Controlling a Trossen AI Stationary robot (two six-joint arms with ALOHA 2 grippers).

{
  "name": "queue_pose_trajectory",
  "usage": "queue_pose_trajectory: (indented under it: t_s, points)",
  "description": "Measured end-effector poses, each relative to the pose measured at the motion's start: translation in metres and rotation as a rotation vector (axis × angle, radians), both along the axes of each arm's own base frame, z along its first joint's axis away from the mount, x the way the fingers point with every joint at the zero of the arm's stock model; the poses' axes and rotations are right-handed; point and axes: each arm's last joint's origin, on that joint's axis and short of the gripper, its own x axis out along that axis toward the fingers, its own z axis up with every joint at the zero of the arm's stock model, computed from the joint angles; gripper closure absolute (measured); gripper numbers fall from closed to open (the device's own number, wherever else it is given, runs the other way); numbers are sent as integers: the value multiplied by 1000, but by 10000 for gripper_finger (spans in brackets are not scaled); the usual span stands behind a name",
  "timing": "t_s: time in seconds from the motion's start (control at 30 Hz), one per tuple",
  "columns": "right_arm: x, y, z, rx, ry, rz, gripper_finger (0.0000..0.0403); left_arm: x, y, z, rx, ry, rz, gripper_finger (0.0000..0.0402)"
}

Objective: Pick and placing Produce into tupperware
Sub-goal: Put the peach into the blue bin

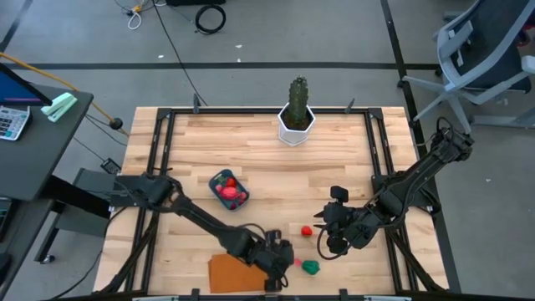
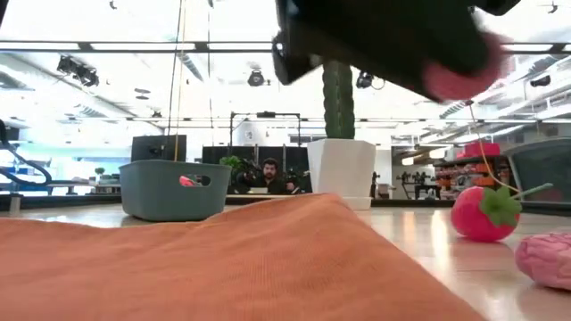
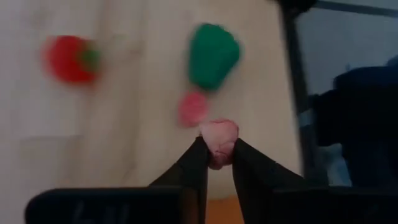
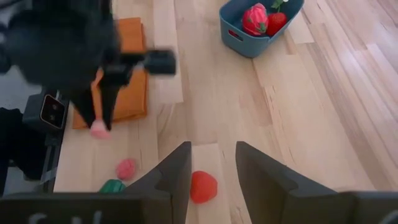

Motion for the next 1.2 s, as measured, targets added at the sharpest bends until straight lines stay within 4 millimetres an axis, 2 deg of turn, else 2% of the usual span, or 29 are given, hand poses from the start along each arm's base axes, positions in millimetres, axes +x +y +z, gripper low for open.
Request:
queue_pose_trajectory:
  t_s: [0.1, 0.2, 0.37, 0.47, 0.53, 0.67, 0.73, 0.83, 1.0, 1.2]
  points:
    - [0, 0, 0, 0, 0, 0, 270, -11, 24, 28, 65, 50, 53, 333]
    - [0, 0, 0, 1, 0, 0, 270, -34, 53, 66, 186, 112, 137, 335]
    - [0, 0, 0, 0, 0, 0, 270, -74, 98, 111, 292, 219, 289, 336]
    - [0, 0, 0, 0, 0, 0, 270, -92, 117, 130, 271, 261, 377, 328]
    - [0, 0, 0, -1, 1, -1, 270, -97, 127, 133, 267, 295, 422, 324]
    - [0, 0, 0, 1, -1, 0, 270, -101, 141, 134, 277, 352, 472, 322]
    - [0, 0, 0, 1, 0, -2, 270, -99, 147, 126, 273, 365, 486, 324]
    - [0, 1, 0, 7, -1, -6, 270, -96, 154, 99, 239, 433, 488, 327]
    - [-1, 1, 0, 8, -5, -11, 270, -103, 169, 47, 260, 544, 538, 325]
    - [-1, 1, 0, 7, -5, -12, 270, -115, 189, 18, 228, 624, 575, 329]
